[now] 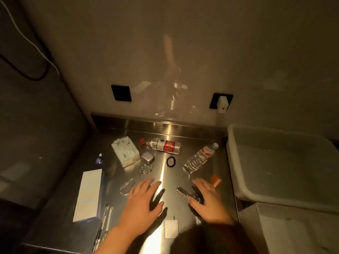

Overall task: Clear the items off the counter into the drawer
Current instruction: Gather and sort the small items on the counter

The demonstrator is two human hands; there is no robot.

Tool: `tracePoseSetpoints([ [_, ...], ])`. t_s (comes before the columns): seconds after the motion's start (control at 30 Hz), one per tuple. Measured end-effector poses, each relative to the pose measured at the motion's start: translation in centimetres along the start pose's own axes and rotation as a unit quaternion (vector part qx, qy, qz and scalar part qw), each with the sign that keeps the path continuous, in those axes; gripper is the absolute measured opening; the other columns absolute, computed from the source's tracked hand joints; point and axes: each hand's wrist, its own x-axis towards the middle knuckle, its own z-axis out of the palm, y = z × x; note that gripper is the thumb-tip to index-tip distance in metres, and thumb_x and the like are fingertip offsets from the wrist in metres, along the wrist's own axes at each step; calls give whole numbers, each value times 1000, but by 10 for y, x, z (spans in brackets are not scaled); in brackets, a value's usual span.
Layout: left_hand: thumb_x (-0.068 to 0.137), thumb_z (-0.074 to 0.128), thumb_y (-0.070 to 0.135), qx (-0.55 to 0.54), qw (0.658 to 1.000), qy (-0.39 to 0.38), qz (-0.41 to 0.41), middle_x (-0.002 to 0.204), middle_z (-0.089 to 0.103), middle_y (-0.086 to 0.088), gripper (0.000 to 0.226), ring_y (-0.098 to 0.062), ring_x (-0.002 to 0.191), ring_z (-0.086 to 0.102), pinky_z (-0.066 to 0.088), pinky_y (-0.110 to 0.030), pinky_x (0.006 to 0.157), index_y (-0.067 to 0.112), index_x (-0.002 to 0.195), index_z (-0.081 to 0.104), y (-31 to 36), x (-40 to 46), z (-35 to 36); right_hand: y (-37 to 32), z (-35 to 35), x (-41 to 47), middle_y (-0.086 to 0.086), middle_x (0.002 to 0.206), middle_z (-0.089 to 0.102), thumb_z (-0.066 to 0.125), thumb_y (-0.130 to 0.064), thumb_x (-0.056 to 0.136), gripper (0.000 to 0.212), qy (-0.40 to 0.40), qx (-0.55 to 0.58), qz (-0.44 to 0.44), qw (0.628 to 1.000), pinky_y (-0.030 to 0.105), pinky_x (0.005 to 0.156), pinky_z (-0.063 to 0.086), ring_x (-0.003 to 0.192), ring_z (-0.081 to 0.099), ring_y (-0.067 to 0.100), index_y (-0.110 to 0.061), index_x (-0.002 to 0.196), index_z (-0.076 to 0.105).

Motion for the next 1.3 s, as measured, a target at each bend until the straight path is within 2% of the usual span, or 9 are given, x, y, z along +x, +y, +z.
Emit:
tracePoseSetpoints([
  [0.17, 89, 44, 66, 34, 997, -63, -10, 160, 27, 18, 67, -15, 151, 18, 21, -40, 123, 47, 151, 29, -14, -9, 30, 23, 29, 8, -8, 163, 25, 55, -69, 78, 82, -39, -57, 43, 997, 45, 121, 28, 151, 21, 21, -38, 151, 35],
  [0.3, 87, 41, 72, 45, 995, -89, -19, 162, 24, 16, 71, -16, 152, 16, 22, -44, 122, 49, 152, 25, -30, -26, 52, 34, 50, 11, -9, 166, 18, 54, -81, 66, 99, -56, -74, 64, 994, 46, 121, 26, 152, 16, 19, -42, 153, 26],
  [0.43, 86, 38, 76, 62, 991, -117, -15, 165, 15, 18, 74, -15, 154, 5, 13, -48, 122, 56, 152, 13, -31, -40, 67, 38, 61, 13, -11, 167, 9, 60, -87, 55, 118, -96, -87, 90, 987, 52, 122, 23, 154, 7, 21, -45, 155, 13],
  [0.57, 83, 40, 77, 68, 988, -135, -36, 167, 7, 17, 80, -16, 155, -2, 13, -48, 123, 55, 153, 8, -37, -48, 72, 37, 70, 6, -8, 168, 8, 57, -96, 46, 133, -93, -133, 61, 985, 54, 120, 23, 155, 6, 25, -40, 157, 11],
  [0.73, 81, 42, 79, 67, 984, -154, -51, 168, 5, 16, 85, -18, 156, -1, 12, -44, 124, 53, 155, 8, -50, -50, 71, 33, 75, 2, -6, 168, 8, 60, -94, 48, 134, -107, -160, 32, 981, 53, 121, 21, 155, 5, 25, -37, 159, 12],
  [0.9, 79, 46, 76, 72, 983, -154, -64, 167, 11, 15, 87, -18, 155, 8, 19, -45, 124, 50, 155, 13, -63, -51, 65, 29, 78, 2, -9, 168, 4, 57, -96, 41, 138, -106, -158, 41, 981, 50, 122, 16, 155, 1, 22, -40, 158, 10],
  [1.0, 81, 50, 67, 77, 985, -140, -66, 163, 19, 15, 85, -16, 150, 18, 26, -40, 121, 45, 156, 16, -68, -53, 59, 28, 78, 3, -9, 169, -1, 59, -97, 37, 144, -118, -148, 53, 981, 51, 123, 12, 155, -3, 24, -40, 158, 7],
  [1.13, 88, 59, 34, 73, 987, -121, -81, 155, 34, 13, 77, -15, 142, 33, 35, -35, 115, 35, 156, 23, -74, -56, 57, 28, 84, 0, -10, 168, -7, 64, -95, 40, 143, -135, -154, 51, 978, 53, 123, 10, 155, -9, 24, -41, 158, 2],
  [1.3, 91, 53, 11, 70, 988, -107, -84, 142, 48, 9, 65, -16, 125, 46, 45, -29, 99, 33, 150, 35, -79, -55, 58, 22, 97, -5, -10, 169, -6, 68, -89, 53, 133, -157, -153, 34, 975, 51, 123, 14, 155, -8, 27, -41, 158, 2],
])
